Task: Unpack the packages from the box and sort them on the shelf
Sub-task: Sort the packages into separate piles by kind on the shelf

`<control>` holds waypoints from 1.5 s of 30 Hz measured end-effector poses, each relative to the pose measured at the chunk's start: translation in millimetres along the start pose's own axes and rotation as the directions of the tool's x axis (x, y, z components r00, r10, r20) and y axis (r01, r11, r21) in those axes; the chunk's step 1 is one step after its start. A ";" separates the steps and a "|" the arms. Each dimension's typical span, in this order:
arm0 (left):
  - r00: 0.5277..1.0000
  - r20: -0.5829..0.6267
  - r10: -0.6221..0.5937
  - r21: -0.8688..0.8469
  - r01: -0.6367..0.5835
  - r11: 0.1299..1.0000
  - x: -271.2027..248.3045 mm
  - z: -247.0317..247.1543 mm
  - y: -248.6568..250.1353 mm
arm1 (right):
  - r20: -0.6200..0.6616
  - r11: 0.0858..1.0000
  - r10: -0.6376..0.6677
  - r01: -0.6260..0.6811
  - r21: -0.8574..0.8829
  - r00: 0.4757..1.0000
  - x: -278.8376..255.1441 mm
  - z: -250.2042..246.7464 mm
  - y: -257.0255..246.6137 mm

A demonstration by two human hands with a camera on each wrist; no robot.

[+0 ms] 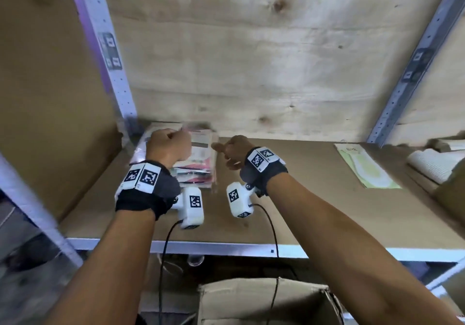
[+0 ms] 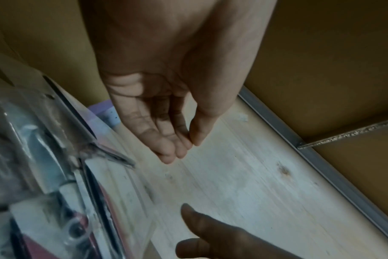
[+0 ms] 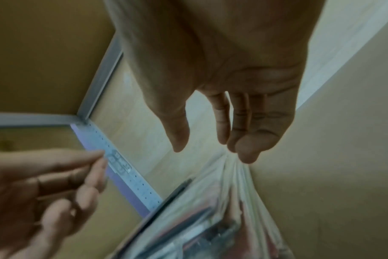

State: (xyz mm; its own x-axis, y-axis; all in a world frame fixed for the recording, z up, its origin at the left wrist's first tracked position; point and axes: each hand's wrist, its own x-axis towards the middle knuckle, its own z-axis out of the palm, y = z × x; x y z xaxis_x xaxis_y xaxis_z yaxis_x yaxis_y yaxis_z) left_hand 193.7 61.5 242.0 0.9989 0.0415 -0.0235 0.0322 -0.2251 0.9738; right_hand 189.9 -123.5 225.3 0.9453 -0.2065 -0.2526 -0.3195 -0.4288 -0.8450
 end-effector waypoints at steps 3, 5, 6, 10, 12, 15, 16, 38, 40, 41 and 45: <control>1.000 -0.017 -0.008 -0.012 0.008 1.000 5.8 -13.9 -6.9 | -0.006 0.975 0.029 -0.030 -0.219 1.000 23.1 30.9 -7.0; 1.000 0.011 -0.021 -0.019 0.021 1.000 6.7 -17.7 -8.5 | -0.032 0.966 0.014 -0.022 -0.258 0.999 32.8 42.2 -1.3; 1.000 0.016 -0.026 -0.015 0.026 1.000 7.4 -20.3 -9.9 | -0.047 0.967 0.006 -0.018 -0.254 0.999 35.1 46.8 0.6; 1.000 -0.012 -0.014 0.041 0.014 0.999 11.0 -27.0 -11.6 | -0.059 0.958 -0.011 -0.006 -0.286 0.998 36.2 44.5 3.6; 1.000 -0.016 -0.003 0.057 0.004 0.998 11.2 -26.1 -12.0 | -0.044 0.960 0.017 -0.029 -0.279 0.999 28.8 36.6 5.9; 1.000 -0.003 -0.003 0.065 0.003 0.998 8.3 -17.1 -11.6 | 0.020 0.978 0.013 -0.009 -0.210 1.000 10.5 22.8 12.4; 1.000 -0.002 -0.004 0.069 0.005 0.998 6.5 -12.2 -11.0 | 0.041 0.991 0.003 0.003 -0.137 0.999 2.0 17.3 15.3; 0.938 0.295 -0.180 -0.138 0.229 0.964 -44.8 94.6 7.5 | -0.112 0.953 -0.226 0.244 0.180 0.968 -99.2 -79.1 79.7; 0.930 0.332 -0.156 -0.246 0.244 0.938 -46.2 101.1 10.3 | -0.195 0.935 -0.335 0.350 0.050 0.922 -107.3 -87.9 74.0; 0.922 0.360 -0.143 -0.288 0.256 0.923 -47.7 106.7 12.3 | -0.220 0.916 -0.396 0.401 -0.025 0.891 -111.7 -92.7 72.3; 0.929 0.356 -0.103 -0.443 0.265 0.857 -52.3 121.2 7.9 | -0.209 0.805 -0.578 0.508 -0.305 0.789 -124.1 -93.2 68.9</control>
State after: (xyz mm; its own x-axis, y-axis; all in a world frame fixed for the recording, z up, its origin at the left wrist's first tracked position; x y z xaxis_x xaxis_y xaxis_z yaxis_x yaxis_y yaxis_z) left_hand 146.0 -60.4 223.5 0.9369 -0.2848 -0.2026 0.2764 0.2490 0.9282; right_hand 44.4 -209.4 242.3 0.9166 -0.0992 0.3872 0.2031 -0.7188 -0.6649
